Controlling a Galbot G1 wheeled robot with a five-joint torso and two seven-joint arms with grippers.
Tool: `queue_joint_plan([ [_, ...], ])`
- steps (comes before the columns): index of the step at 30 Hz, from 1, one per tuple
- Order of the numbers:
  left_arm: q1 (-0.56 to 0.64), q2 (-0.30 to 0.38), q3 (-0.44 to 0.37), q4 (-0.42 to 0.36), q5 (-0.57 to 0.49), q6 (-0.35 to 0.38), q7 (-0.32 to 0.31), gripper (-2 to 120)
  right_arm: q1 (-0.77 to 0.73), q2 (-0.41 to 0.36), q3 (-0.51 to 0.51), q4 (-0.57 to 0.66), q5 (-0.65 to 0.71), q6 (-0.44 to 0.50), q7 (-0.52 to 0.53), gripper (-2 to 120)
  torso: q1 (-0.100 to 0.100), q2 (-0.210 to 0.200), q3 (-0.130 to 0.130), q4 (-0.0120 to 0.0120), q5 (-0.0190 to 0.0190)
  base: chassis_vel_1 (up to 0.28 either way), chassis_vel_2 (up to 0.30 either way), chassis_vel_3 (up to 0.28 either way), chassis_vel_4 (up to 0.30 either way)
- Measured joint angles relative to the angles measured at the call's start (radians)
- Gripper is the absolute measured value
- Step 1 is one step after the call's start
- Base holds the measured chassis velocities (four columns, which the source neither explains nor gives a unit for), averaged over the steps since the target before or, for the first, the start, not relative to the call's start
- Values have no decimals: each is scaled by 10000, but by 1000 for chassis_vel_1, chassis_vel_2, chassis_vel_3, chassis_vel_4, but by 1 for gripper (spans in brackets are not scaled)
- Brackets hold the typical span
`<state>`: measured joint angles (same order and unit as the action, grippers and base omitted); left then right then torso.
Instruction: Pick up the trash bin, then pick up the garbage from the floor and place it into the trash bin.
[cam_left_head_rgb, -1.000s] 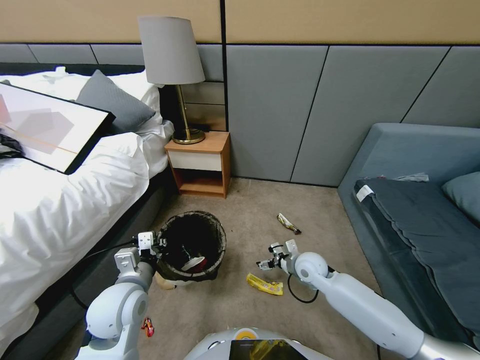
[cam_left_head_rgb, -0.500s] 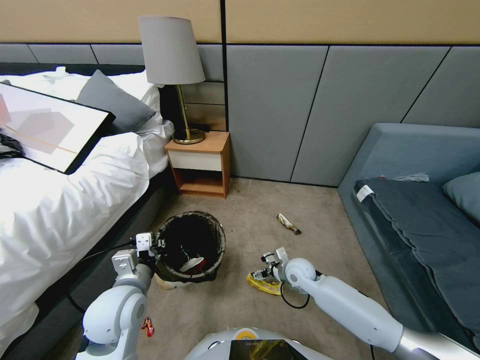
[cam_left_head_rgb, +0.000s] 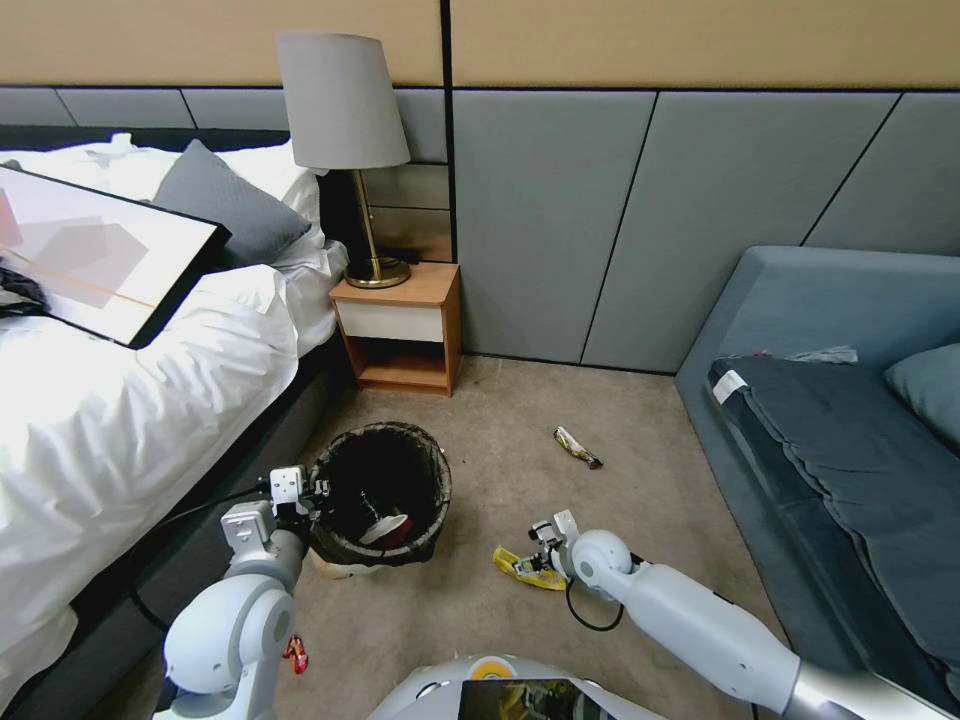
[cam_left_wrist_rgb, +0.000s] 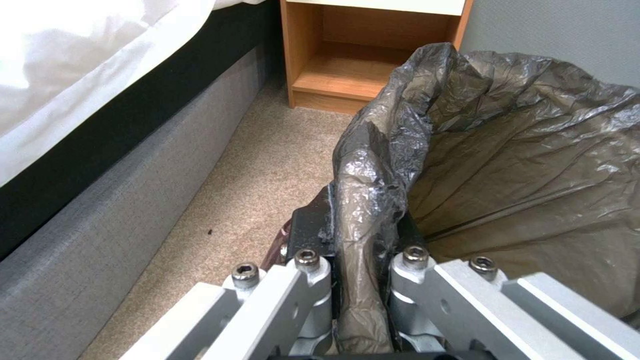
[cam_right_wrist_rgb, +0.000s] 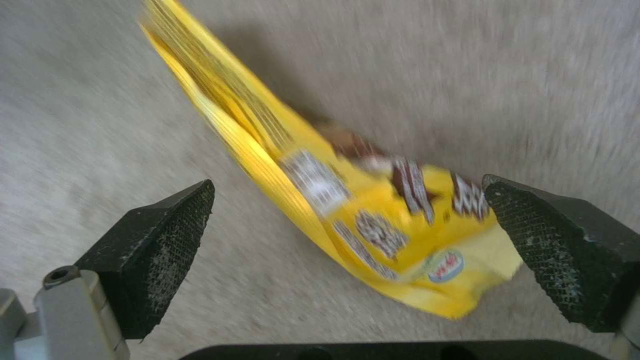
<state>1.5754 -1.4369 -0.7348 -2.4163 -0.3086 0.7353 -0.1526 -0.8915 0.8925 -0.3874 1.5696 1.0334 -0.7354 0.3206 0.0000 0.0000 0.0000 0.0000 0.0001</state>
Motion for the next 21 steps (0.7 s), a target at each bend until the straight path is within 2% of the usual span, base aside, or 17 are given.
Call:
queue_joint_plan([
  [6, 73, -39, -58, -25, 125, 0, 86, 4, -70, 93, -96, -409, -136, 1, -71, 97, 0, 0, 0, 0, -1, 0, 0, 0, 0],
  [9, 101, -59, -78, -63, 127, 0, 109, 4, -16, 223, -85, -859, -337, 2, -132, 85, 0, 0, 0, 0, 0, 0, 0, 0, 0],
  [10, 101, -59, -78, -63, 127, 0, 109, 4, -16, 223, -85, -859, -337, 2, -132, 85, 0, 0, 0, 0, 0, 0, 0, 0, 0],
  [13, 127, -56, -129, -101, 127, 0, 125, 4, 66, 318, 61, -1215, -595, 2, -357, 69, 0, 0, -1, -1, -8, 0, 0, 0, 0],
  [14, 127, -56, -129, -101, 127, 0, 125, 4, 66, 318, 61, -1215, -595, 2, -357, 69, 0, 0, -1, -1, -8, 0, 0, 0, 0],
  [16, 150, -48, -158, -105, 127, 0, 129, 4, 84, 307, 137, -1252, -655, -1, -414, 59, -1, 1, -2, -2, -9, 0, 0, 0, 0],
  [17, 150, -48, -158, -105, 127, 0, 129, 4, 84, 307, 137, -1252, -655, -1, -414, 59, -1, 1, -2, -2, -9, 0, 0, 0, 0],
  [20, 146, -53, -155, -106, 126, 0, 142, 4, 69, 242, 198, -1232, -771, 0, -450, 44, 0, 0, -1, -2, 0, 0, 0, 0, 0],
  [21, 146, -53, -155, -106, 126, 0, 142, 4, 69, 242, 198, -1232, -771, 0, -450, 44, 0, 0, -1, -2, 0, 0, 0, 0, 0],
])
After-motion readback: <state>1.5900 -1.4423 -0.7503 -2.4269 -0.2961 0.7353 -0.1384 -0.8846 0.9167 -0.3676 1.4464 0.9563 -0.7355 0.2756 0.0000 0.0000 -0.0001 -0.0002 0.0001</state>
